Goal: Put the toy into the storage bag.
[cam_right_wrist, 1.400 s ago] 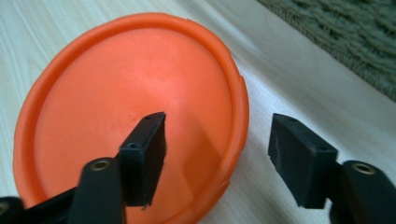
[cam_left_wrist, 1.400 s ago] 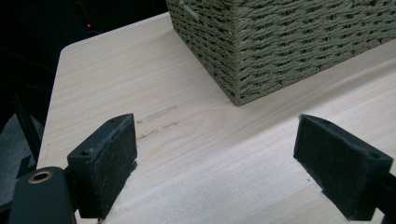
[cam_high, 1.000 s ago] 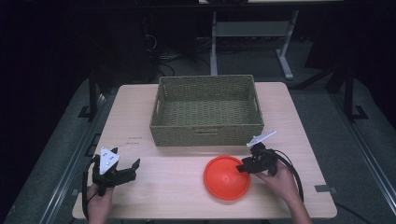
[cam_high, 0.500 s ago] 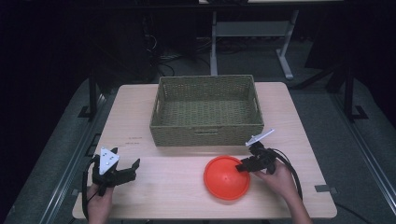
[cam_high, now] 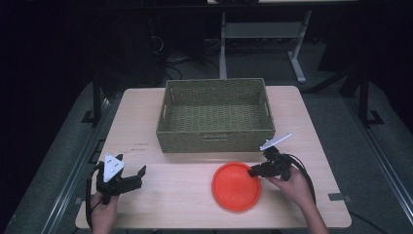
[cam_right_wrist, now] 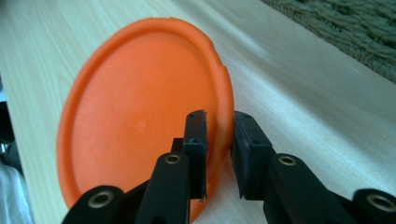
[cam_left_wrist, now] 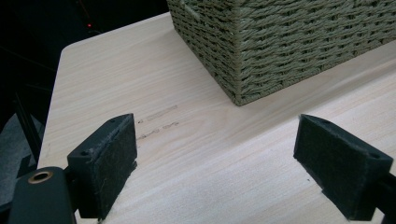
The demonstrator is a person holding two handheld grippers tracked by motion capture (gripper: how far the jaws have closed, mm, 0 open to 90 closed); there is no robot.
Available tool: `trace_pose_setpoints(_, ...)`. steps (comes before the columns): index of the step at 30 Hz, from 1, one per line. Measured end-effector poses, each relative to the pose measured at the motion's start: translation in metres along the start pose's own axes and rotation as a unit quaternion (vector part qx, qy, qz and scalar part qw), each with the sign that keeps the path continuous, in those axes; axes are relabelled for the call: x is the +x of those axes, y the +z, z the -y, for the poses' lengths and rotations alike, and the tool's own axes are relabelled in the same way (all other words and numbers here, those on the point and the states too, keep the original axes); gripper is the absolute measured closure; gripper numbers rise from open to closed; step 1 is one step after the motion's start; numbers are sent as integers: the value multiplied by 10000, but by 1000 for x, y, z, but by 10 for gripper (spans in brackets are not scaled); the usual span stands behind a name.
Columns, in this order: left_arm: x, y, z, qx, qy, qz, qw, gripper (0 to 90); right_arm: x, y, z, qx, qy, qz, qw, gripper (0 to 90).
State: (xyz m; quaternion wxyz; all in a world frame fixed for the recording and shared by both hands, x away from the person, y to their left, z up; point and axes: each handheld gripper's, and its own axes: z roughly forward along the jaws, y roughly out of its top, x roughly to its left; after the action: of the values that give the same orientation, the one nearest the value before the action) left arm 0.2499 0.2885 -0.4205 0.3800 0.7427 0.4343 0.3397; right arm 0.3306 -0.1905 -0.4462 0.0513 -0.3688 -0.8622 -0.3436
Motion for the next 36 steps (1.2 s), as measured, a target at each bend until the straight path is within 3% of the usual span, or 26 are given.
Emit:
trace_pose_setpoints(4,0,0,0,-9,-4,4,10000,129,3,-5,-2,-63,28,-40,10000,792)
trace_pose_setpoints(13,0,0,0,-31,-29,8,10000,128,19,-16,-15,-52,-219,54,9997,816)
trace_pose_setpoints(22,2,0,1,-33,-49,-12,10000,128,26,-25,-23,-64,-289,-201,9994,819)
trace_pose_setpoints(36,2,-2,1,-31,-58,-36,10000,128,40,-43,-37,-131,-517,-113,9985,820)
